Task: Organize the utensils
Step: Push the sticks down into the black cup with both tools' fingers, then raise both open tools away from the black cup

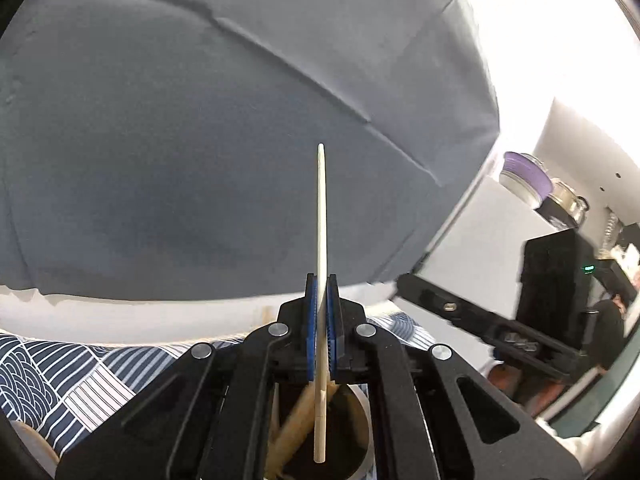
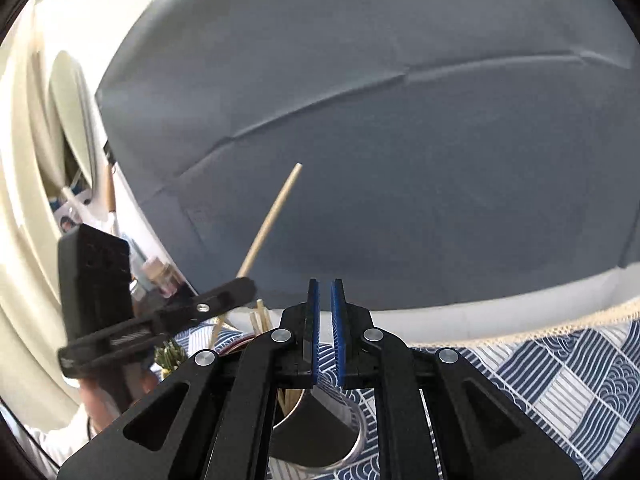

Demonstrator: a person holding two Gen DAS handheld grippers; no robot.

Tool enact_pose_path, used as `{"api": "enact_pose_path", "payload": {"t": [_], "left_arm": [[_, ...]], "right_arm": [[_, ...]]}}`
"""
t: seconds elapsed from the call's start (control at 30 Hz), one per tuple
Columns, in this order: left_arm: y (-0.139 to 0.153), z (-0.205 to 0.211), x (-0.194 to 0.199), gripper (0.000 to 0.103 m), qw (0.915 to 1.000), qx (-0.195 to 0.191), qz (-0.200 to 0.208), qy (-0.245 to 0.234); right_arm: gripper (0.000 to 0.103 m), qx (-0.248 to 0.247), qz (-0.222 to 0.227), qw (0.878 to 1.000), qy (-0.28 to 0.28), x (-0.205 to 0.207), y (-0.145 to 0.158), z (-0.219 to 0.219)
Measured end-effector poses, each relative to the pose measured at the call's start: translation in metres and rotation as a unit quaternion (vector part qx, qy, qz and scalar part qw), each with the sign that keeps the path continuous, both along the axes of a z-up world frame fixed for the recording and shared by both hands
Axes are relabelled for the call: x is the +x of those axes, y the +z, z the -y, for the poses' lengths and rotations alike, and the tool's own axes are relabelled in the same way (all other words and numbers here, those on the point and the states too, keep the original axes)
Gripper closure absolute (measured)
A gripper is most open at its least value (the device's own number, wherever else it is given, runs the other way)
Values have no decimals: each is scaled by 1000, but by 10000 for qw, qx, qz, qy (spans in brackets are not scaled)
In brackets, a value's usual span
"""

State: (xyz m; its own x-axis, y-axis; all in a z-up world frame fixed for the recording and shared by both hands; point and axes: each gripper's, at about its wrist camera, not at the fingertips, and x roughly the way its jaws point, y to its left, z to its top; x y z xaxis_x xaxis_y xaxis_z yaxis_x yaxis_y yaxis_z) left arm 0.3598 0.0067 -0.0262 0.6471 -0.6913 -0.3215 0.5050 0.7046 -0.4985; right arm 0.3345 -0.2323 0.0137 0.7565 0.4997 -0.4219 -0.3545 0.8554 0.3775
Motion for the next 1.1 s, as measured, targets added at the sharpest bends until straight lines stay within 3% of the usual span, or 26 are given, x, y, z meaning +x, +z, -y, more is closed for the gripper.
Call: {"api": "enact_pose_path", "payload": {"t": [0.13,0.23,0.4,0.5,0.57,0.6,0.63,0.7,0.73,0.77,0.83,0.87,1.1], "left_arm": [[-25,-6,-15,98,9993,-42,335,136],[-33,-8,-26,98,9984,129,494,255],[-32,-16,-41,98,9979,207,545,277],[-27,-13,-49,98,9967,537,504,344],[-21,-12,-57,78,9951,711,560,403],[-17,-11,-60,51,9949,715,580,399],[-13,-13,-64,37,9947,717,606,428],[-4,-14,-70,32,9939,753,619,516],[-2,-17,-73,22,9934,789,590,579],[3,-19,-76,17,9924,832,582,697],[12,-23,-84,8,9918,842,571,775],[15,-24,-87,5,9908,895,520,872],[53,-30,-117,6,9818,1255,446,1353]], "right_arm": [[96,-92,75,9999,102,-7,-14,-9],[95,-106,-28,9997,204,-13,-25,-10],[95,-263,-103,9993,233,-25,-32,-15],[93,-231,-92,9993,278,-31,-30,-15],[88,-283,-39,9992,283,-36,-24,-17],[68,-308,-39,9991,292,-38,-23,-17],[44,-362,-35,9990,256,-40,-21,-18],[40,-432,68,9989,166,-48,-14,-18],[37,-460,59,9988,178,-50,-12,-18],[34,-519,37,9985,143,-53,-9,-18],[18,-591,64,9982,22,-59,-2,-16],[17,-583,80,9983,-6,-63,2,-14],[12,-465,40,9986,-254,-89,27,1]]}}
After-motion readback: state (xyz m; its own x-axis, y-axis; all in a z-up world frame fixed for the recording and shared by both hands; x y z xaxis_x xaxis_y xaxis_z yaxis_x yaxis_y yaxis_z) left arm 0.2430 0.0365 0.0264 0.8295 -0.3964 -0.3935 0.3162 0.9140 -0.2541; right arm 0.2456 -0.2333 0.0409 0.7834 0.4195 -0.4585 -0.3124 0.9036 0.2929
